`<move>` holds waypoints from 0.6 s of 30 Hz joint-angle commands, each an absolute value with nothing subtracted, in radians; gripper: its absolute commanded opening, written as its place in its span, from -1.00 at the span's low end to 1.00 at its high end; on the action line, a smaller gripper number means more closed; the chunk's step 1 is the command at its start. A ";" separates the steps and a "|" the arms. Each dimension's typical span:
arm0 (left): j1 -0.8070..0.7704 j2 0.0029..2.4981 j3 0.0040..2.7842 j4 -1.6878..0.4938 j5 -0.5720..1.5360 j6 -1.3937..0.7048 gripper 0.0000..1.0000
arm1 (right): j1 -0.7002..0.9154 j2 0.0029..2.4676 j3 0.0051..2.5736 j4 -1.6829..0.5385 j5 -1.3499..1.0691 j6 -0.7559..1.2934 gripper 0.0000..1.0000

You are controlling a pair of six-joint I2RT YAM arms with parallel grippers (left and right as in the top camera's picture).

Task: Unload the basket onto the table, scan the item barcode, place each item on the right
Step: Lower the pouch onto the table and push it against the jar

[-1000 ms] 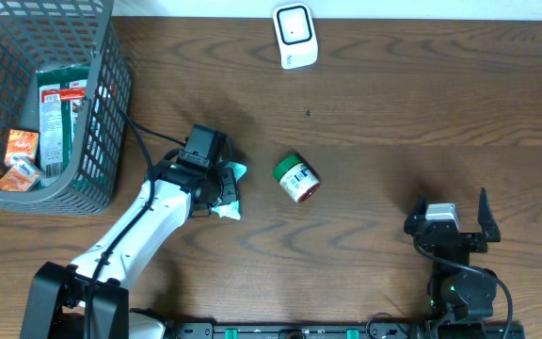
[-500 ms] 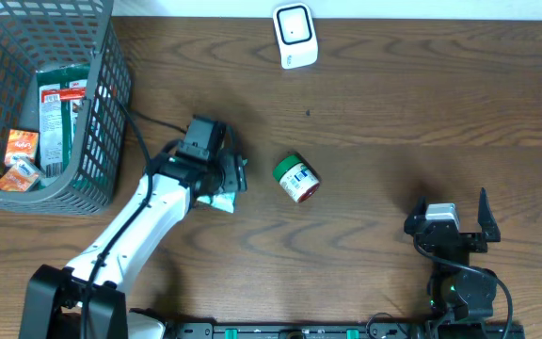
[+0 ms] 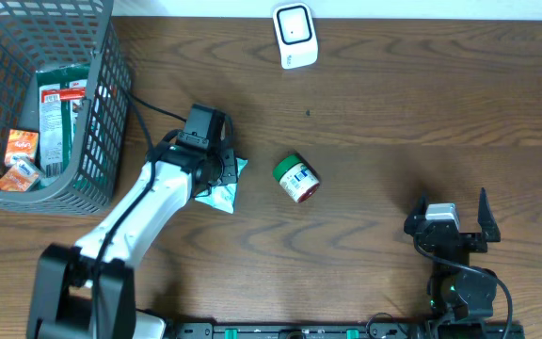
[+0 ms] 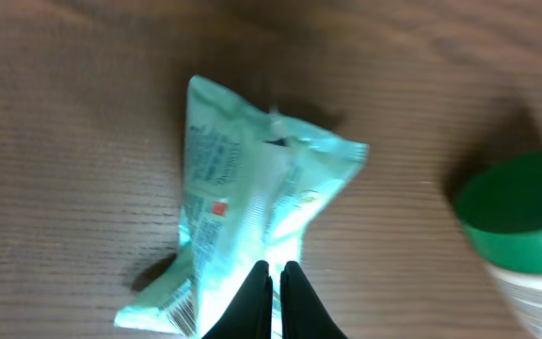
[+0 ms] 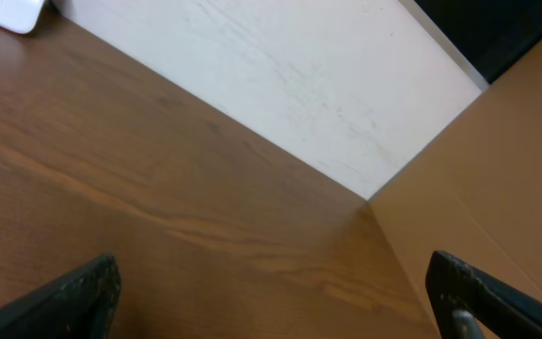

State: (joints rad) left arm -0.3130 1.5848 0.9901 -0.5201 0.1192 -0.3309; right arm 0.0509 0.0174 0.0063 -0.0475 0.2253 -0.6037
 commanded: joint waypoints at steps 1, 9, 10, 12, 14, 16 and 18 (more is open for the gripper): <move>-0.301 1.647 1.003 -0.514 0.085 -0.308 -0.85 | 0.058 0.014 0.006 -0.051 0.235 -0.611 0.99; -0.306 1.761 1.002 -0.510 0.169 -0.307 -0.85 | 0.058 0.014 0.006 -0.051 0.235 -0.611 0.98; -0.307 1.781 1.001 -0.503 0.187 -0.307 -0.85 | 0.058 0.014 0.006 -0.051 0.235 -0.611 0.98; -0.307 1.815 0.994 -0.483 0.211 -0.307 -0.85 | 0.058 0.014 0.006 -0.051 0.235 -0.611 0.98; -0.307 1.851 0.986 -0.461 0.230 -0.307 -0.85 | 0.058 0.014 0.006 -0.051 0.235 -0.611 0.99; -0.307 1.868 0.986 -0.460 0.236 -0.307 -0.85 | 0.058 0.014 0.006 -0.051 0.235 -0.611 0.99; -0.306 1.855 0.991 -0.458 0.236 -0.307 -0.85 | 0.058 0.014 0.006 -0.051 0.235 -0.611 0.99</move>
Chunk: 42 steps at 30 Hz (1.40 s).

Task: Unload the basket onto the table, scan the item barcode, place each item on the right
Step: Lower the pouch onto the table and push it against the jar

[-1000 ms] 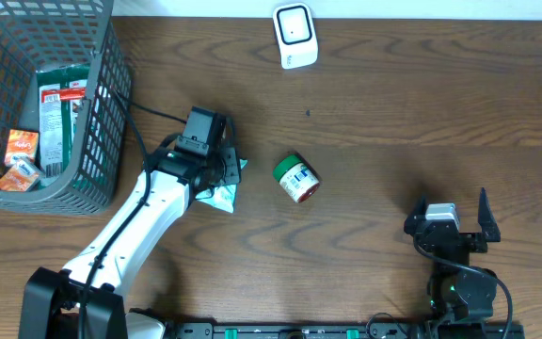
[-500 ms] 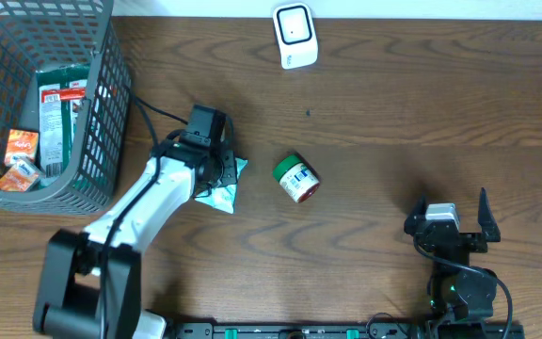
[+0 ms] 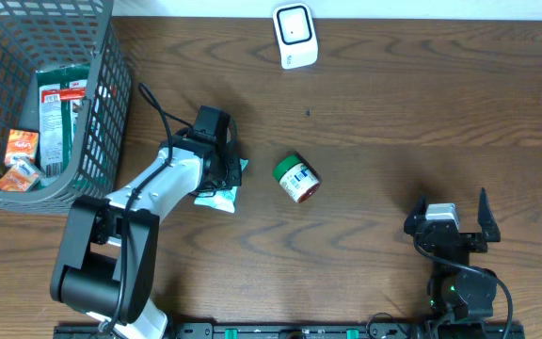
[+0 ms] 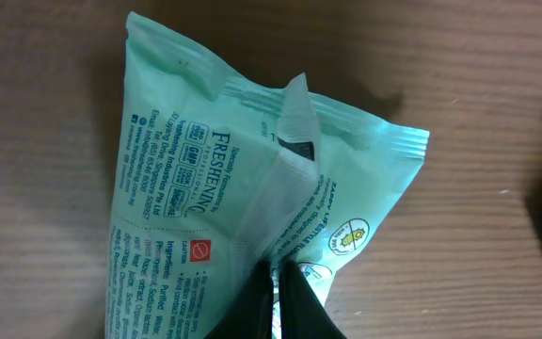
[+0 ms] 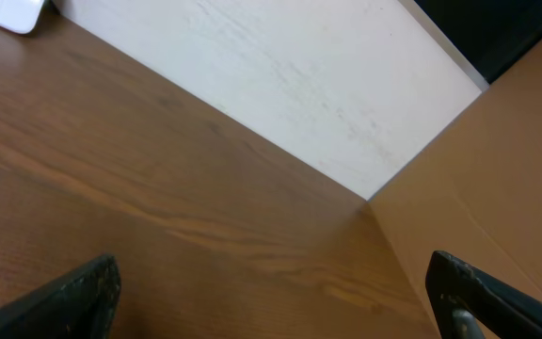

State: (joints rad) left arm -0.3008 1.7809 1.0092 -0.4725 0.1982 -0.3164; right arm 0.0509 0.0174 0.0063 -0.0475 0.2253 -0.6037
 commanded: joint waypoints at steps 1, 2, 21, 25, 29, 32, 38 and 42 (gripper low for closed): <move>-0.303 1.842 0.998 -0.458 0.236 -0.307 -0.85 | 0.058 0.014 0.006 -0.051 0.235 -0.611 0.98; -0.300 1.823 1.008 -0.458 0.236 -0.307 -0.85 | 0.058 0.014 0.006 -0.051 0.235 -0.611 0.98; -0.280 1.509 1.034 -0.532 -0.043 -0.307 -0.71 | 0.058 0.014 0.006 -0.051 0.235 -0.611 0.99; -0.280 1.594 1.034 -0.529 -0.055 -0.307 -0.71 | 0.058 0.014 0.006 -0.051 0.235 -0.611 0.98; -0.280 1.665 1.034 -0.514 -0.060 -0.308 -0.71 | 0.058 0.014 0.006 -0.051 0.235 -0.611 0.99; -0.282 1.700 1.034 -0.519 -0.027 -0.308 -0.71 | 0.058 0.014 0.006 -0.051 0.235 -0.611 0.99; -0.287 1.734 1.033 -0.535 0.090 -0.308 -0.71 | 0.058 0.014 0.006 -0.051 0.235 -0.611 0.98; -0.307 1.734 1.033 -0.535 0.094 -0.308 -0.71 | 0.058 0.014 0.006 -0.051 0.235 -0.611 0.98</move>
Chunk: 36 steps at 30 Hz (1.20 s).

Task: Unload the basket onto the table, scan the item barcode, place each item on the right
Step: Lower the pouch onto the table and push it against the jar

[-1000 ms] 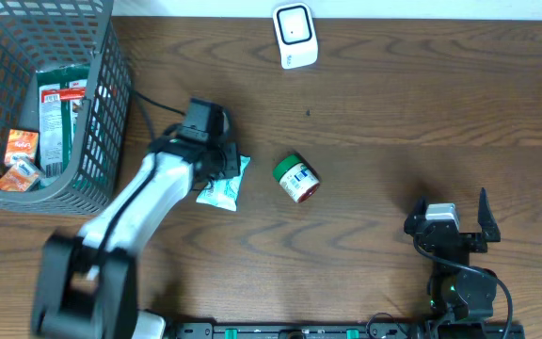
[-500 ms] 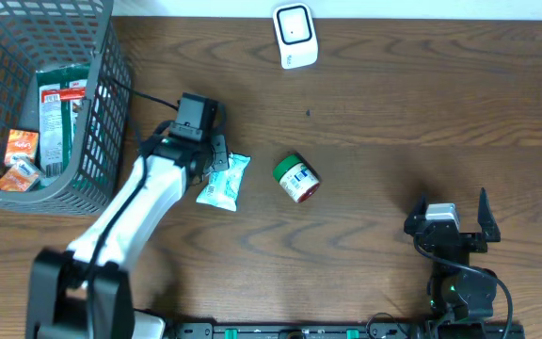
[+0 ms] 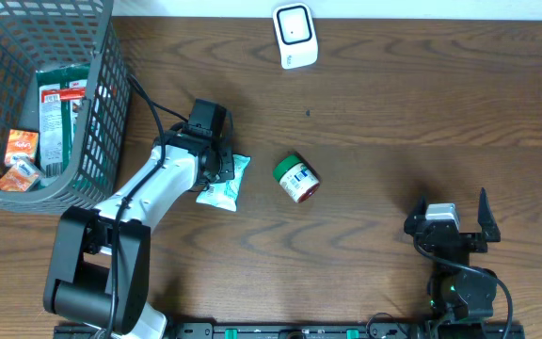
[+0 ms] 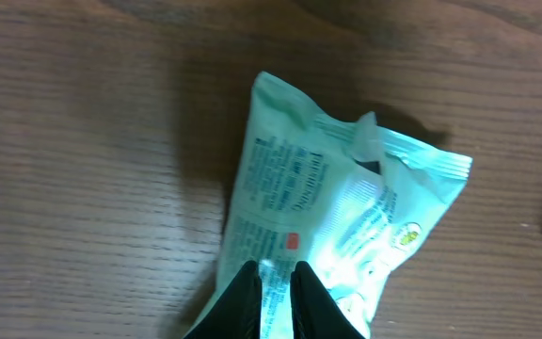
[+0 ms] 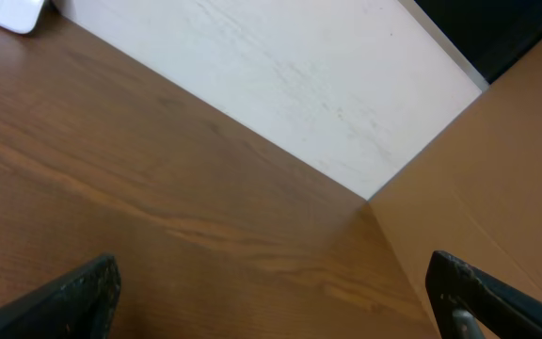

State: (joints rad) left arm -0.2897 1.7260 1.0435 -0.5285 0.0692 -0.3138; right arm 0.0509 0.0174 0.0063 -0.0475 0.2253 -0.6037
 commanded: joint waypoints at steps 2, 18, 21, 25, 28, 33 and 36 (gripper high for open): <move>-0.321 1.734 1.033 -0.537 0.094 -0.308 -0.71 | 0.058 0.014 0.006 -0.051 0.235 -0.611 0.99; -0.220 1.706 1.066 -0.517 -0.098 -0.296 -0.72 | 0.058 0.014 0.006 -0.051 0.235 -0.611 0.98; -0.220 1.708 1.045 -0.520 -0.086 -0.297 -0.71 | 0.058 0.014 0.006 -0.051 0.235 -0.611 0.99; -0.229 1.730 1.007 -0.509 -0.083 -0.297 -0.71 | 0.058 0.014 0.006 -0.051 0.235 -0.611 0.98; -0.233 1.747 0.970 -0.465 -0.074 -0.297 -0.71 | 0.058 0.014 0.006 -0.051 0.235 -0.611 0.99; -0.233 1.774 0.953 -0.447 0.019 -0.296 -0.70 | 0.058 0.014 0.006 -0.051 0.235 -0.611 0.98; -0.233 1.775 0.953 -0.447 0.082 -0.296 -0.70 | 0.058 0.014 0.006 -0.051 0.235 -0.611 0.99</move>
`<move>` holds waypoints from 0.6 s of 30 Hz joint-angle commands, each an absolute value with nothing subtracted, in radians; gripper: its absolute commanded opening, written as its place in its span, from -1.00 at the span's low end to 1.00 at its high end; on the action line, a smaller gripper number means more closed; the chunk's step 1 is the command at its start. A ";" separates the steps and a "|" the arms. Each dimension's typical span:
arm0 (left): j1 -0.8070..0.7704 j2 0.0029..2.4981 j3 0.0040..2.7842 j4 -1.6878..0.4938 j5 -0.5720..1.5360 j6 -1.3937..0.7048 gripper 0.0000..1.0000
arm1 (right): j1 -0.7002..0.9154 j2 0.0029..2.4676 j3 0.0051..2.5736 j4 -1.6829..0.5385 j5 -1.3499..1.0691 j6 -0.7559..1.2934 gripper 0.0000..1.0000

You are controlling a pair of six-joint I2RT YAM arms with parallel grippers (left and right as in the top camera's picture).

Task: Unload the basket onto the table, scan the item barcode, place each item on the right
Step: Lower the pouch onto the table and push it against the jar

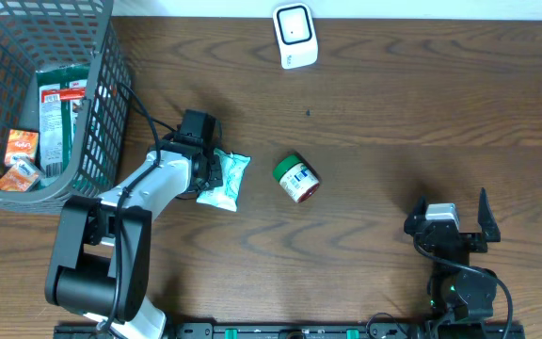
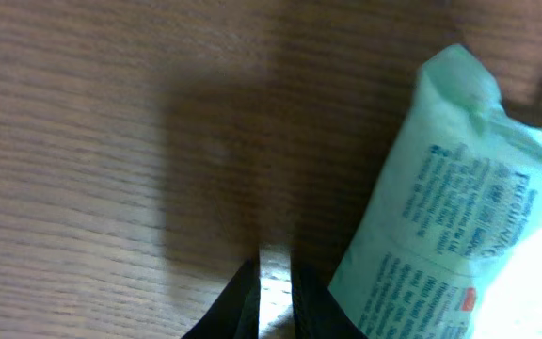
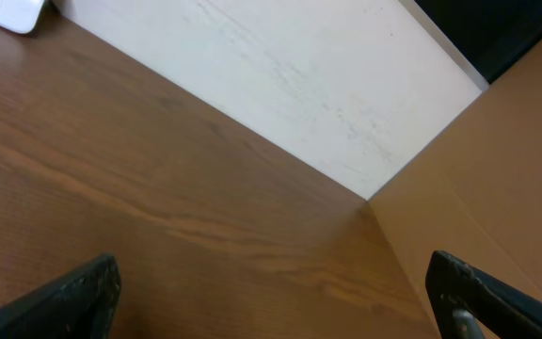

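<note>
A pale green wipes pouch lies flat on the wooden table; in the left wrist view the pouch fills the right side, printed face up. My left gripper sits low at the pouch's left edge. Its fingers stand a narrow gap apart with only bare table between them. A green-lidded jar lies on its side to the pouch's right. The white scanner stands at the far edge. My right gripper rests wide open near the front right, its fingers holding nothing.
A grey mesh basket with several packets stands at the far left, close to my left arm. A pale wall and a brown board show beyond the table in the right wrist view.
My left gripper has moved left off the pouch; its fingers now stand over bare table beside the pouch's left edge. The pouch, jar and right arm are where they were.
My left gripper was shut on the crumpled pouch, then shut on its raised seam from closer in. Later its fingers stood slightly apart over the pouch, which lay flatter. Now they are beside the pouch, holding nothing. The right arm stayed still throughout.
</note>
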State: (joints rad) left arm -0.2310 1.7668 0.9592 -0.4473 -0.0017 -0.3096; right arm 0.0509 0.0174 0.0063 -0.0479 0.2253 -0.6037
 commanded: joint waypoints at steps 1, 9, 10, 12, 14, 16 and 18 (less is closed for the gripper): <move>-0.233 1.775 0.953 -0.447 0.105 -0.296 -0.69 | 0.058 0.014 0.006 -0.051 0.235 -0.611 0.99; -0.250 1.775 0.953 -0.466 0.188 -0.297 -0.66 | 0.058 0.014 0.006 -0.051 0.235 -0.611 0.99; -0.256 1.775 0.953 -0.469 0.188 -0.296 -0.66 | 0.058 0.014 0.006 -0.051 0.235 -0.611 0.99; -0.271 1.775 0.953 -0.469 0.188 -0.297 -0.66 | 0.058 0.014 0.006 -0.051 0.235 -0.611 0.99; -0.289 1.775 0.953 -0.463 0.188 -0.297 -0.66 | 0.058 0.014 0.006 -0.051 0.235 -0.611 0.98; -0.307 1.775 0.953 -0.457 0.188 -0.297 -0.66 | 0.058 0.014 0.006 -0.051 0.235 -0.611 0.99; -0.324 1.775 0.953 -0.453 0.182 -0.297 -0.66 | 0.058 0.014 0.006 -0.051 0.235 -0.611 0.98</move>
